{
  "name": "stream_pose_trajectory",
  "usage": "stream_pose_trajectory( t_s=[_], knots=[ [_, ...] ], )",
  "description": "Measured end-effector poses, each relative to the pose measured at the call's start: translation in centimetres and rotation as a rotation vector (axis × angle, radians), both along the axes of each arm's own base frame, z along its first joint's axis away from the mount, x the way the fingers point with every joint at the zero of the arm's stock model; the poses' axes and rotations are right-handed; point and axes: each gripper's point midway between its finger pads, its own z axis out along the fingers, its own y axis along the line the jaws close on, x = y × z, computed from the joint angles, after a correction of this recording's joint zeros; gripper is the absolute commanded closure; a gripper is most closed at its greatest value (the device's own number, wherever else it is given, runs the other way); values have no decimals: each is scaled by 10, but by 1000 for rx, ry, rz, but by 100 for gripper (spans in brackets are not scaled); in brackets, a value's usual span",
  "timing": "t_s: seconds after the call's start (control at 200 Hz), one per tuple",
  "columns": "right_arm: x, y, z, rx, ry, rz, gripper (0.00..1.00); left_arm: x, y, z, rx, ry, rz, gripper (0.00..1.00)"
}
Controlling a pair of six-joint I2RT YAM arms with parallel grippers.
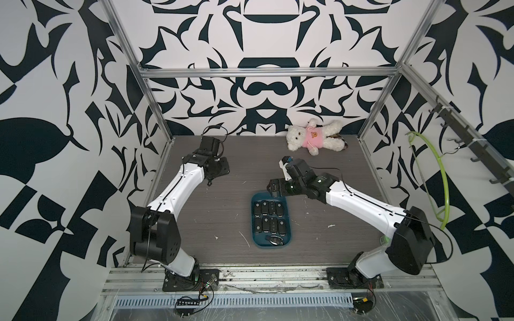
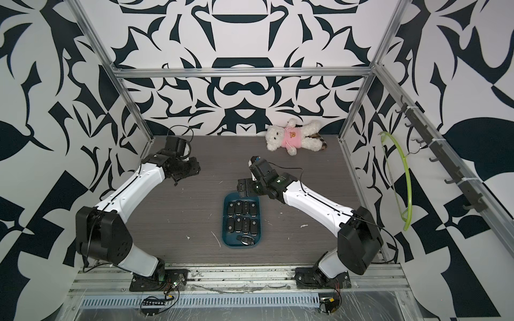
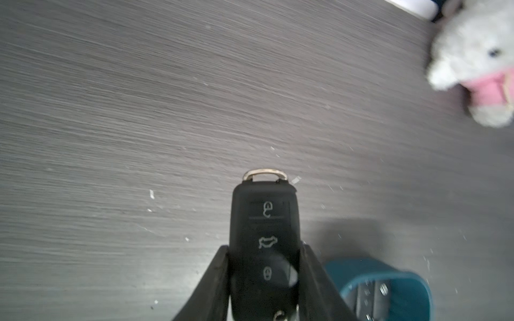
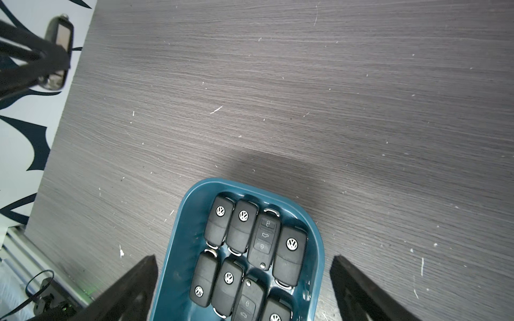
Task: Place the car key into the storage box
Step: Place the car key in the storage box.
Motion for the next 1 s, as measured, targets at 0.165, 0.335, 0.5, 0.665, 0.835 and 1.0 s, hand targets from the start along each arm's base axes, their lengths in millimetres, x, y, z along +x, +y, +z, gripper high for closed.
stream_pose_trajectory(
  t_s=[0.165, 0.335, 0.5, 0.665, 0.835, 1.0],
  knots=[
    [-13, -10, 1, 6, -3, 3, 0, -44, -31, 7, -12, -15, -108, 65],
    [-26, -22, 8, 20, -18, 3, 0, -93, -58, 14, -24, -38, -241, 65],
    [-38, -32, 12, 36, -26, -4, 0, -142, -89, 7, -20, -29, -396, 65],
    [-50, -42, 10, 41, -18, -10, 0, -180, -116, -7, 11, 8, -542, 65],
    [-63, -49, 7, 40, 4, 6, 0, -209, -138, -19, 48, 31, -666, 65],
    [-77, -59, 2, 35, 23, 11, 0, -228, -151, -33, 89, 59, -760, 65]
  ],
)
